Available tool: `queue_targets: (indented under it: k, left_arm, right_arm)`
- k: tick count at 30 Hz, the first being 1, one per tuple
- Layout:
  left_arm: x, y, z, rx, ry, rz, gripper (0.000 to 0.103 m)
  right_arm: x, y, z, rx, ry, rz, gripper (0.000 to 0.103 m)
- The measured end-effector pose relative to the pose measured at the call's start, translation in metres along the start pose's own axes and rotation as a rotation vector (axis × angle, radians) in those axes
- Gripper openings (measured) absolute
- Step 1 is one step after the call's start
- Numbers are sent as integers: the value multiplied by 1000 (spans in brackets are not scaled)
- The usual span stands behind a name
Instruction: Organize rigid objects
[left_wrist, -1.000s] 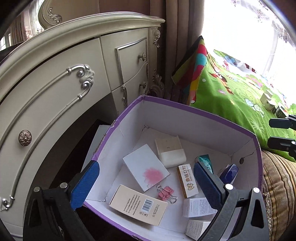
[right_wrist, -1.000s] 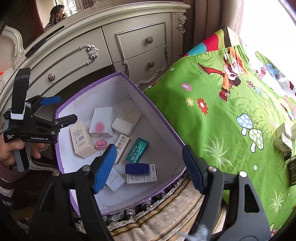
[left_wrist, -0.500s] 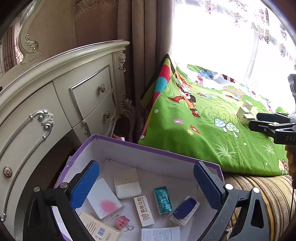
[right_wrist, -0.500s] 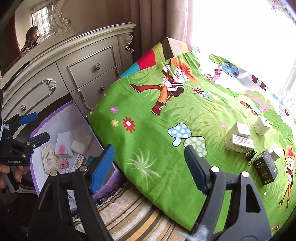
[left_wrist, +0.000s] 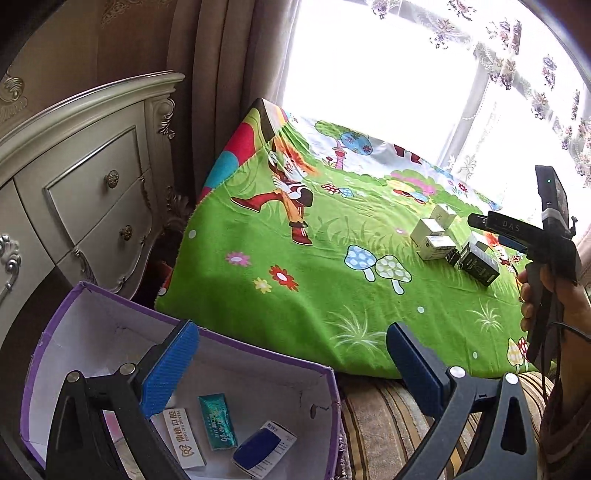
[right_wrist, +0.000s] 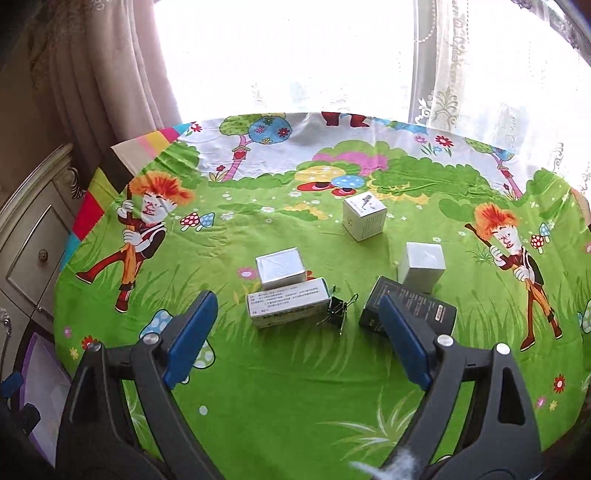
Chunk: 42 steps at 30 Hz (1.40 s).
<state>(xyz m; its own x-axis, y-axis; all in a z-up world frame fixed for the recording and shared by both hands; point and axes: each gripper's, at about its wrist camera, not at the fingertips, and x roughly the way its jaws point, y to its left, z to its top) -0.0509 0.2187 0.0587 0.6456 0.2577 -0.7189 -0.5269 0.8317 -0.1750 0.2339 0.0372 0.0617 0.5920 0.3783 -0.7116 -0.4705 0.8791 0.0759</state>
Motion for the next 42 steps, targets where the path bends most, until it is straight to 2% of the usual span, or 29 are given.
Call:
queue_targets:
  k: [5, 12, 16, 24, 27, 30, 33, 36, 38, 42]
  left_arm:
    - [13, -20, 5, 8, 7, -45, 103]
    - [29, -55, 25, 22, -4, -116, 103]
    - [41, -72, 35, 11, -3, -153, 103]
    - [67, -107, 51, 21, 9, -204, 103]
    - [80, -121, 54, 64, 16, -208, 103]
    - [97, -139, 60, 153, 23, -194, 102]
    - [113, -159, 65, 248, 36, -198, 102]
    - [131, -176, 67, 329, 56, -198, 98]
    - [145, -187, 68, 377, 77, -203, 92]
    - [169, -199, 71, 421, 110, -217, 88]
  right_arm:
    - [22, -28, 0, 93, 20, -138, 93]
    - [56, -43, -6, 128, 79, -171, 93]
    - [63, -44, -9, 95, 61, -216, 97]
    - [68, -57, -16, 90, 61, -269, 98]
    - [71, -68, -22, 107, 64, -281, 98]
    - [85, -79, -28, 138, 119, -249, 98]
    - [86, -87, -30, 165, 117, -220, 98]
    - [86, -93, -29, 172, 112, -196, 97]
    - [85, -96, -28, 169, 107, -204, 93]
    - [81, -106, -29, 197, 94, -185, 92]
